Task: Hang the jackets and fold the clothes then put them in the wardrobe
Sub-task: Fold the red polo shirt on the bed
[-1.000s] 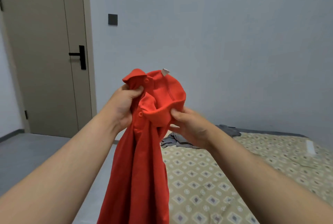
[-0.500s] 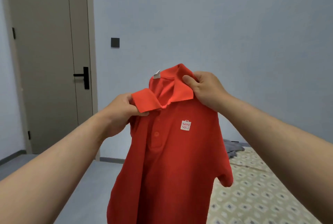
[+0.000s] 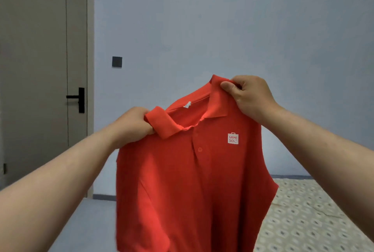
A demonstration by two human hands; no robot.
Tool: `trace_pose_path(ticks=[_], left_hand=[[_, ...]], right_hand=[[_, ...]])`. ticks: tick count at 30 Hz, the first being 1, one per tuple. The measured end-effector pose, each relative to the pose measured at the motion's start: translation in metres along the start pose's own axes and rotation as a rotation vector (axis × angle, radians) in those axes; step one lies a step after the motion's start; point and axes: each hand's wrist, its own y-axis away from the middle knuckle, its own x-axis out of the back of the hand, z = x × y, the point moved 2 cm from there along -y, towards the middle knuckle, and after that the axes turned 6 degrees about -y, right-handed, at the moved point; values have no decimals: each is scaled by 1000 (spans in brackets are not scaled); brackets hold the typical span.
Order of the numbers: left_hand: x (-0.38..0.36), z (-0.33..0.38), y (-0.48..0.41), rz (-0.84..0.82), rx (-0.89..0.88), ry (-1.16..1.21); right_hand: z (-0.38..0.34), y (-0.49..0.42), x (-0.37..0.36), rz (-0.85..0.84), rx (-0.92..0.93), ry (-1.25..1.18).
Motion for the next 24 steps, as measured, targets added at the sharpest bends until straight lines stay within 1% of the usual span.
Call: trace_pose_path(ticks=[2, 4, 8, 9, 10, 12, 14, 19, 21, 24], left_hand=[[11, 4, -3, -119, 63, -36], [23, 9, -4, -175, 96, -48], [51, 18, -12, -160, 76, -19], [57, 21, -14, -120, 56, -28], [63, 24, -16, -42, 36, -59], [72, 32, -20, 178, 11, -175], [80, 42, -21, 316, -19, -254], [98, 62, -24, 537, -84, -386], [104, 69, -27, 608, -91, -373], [115, 76, -31, 685, -44, -263]], right_hand=[[0, -2, 10, -32, 57, 111], [0, -3, 19, -44, 85, 151], [7, -6, 38, -91, 54, 147], [8, -7, 41, -113, 55, 162], [9, -7, 43, -131, 52, 179], [10, -9, 50, -139, 18, 178], [10, -11, 57, -109, -17, 156], [13, -24, 75, 17, -133, 127], [13, -29, 82, 72, -190, 35], [9, -35, 95, 164, -245, -80]])
